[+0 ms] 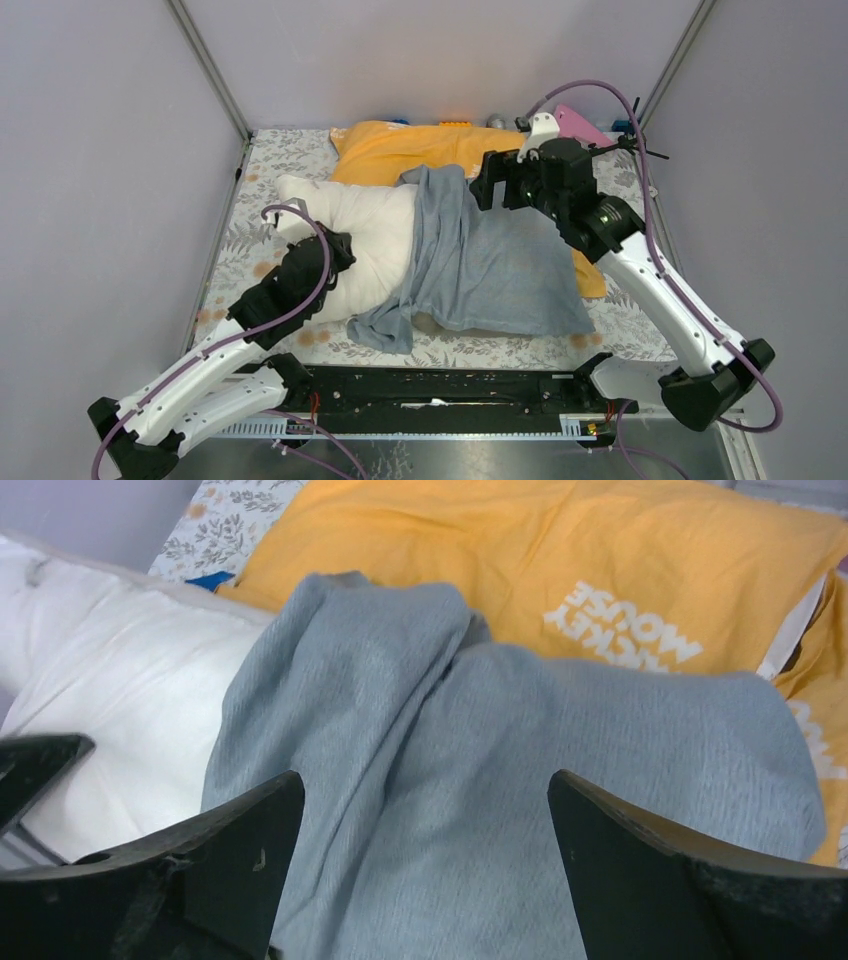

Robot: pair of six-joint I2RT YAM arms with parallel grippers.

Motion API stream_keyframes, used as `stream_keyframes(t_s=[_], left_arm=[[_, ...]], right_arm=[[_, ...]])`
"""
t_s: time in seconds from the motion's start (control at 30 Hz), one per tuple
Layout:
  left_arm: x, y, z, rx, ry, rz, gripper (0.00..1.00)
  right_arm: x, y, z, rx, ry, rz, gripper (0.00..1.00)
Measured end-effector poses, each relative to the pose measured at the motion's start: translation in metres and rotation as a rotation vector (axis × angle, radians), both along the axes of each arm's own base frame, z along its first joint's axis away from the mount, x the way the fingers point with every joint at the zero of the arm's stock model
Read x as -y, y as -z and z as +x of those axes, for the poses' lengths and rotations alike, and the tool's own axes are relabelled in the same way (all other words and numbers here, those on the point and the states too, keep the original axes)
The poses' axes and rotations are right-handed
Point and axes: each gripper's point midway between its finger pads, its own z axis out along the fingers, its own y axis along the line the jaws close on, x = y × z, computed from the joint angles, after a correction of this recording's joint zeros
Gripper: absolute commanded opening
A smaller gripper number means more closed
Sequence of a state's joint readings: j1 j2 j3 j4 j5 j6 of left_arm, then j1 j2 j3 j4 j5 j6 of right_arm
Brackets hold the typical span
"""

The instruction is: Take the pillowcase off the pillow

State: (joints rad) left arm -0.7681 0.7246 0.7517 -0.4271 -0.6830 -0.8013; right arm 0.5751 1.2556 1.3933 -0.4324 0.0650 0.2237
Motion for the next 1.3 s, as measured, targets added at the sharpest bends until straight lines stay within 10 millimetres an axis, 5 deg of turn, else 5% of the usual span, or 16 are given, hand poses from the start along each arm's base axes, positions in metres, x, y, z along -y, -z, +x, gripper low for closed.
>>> stream_keyframes(t_s=[0.4, 0.6, 0.8, 0.93, 1.3], left_arm=[[0.002, 0.001, 0.006, 0.003, 0.010, 0.008, 0.00], [0.002, 0.001, 0.006, 0.005, 0.009, 0.009, 0.00], [0.002, 0.004, 0.007, 0.012, 0.002, 0.006, 0.00], [0.001, 0.004, 0.007, 0.014, 0.001, 0.002, 0.00], [-0.001, 0.006, 0.003, 0.022, -0.004, -0.028, 0.00]], right_arm=[[0.024, 0.026, -0.049, -0.088, 0.107, 0.203, 1.00], [0.002, 0.065, -0.078, -0.252, 0.058, 0.201, 1.00], [-0.052, 0.105, -0.137, -0.344, -0.053, -0.008, 1.00], [-0.070, 0.129, -0.147, -0.405, -0.059, -0.081, 1.00], [-0.082, 0.132, -0.157, -0.418, -0.132, -0.045, 1.00]])
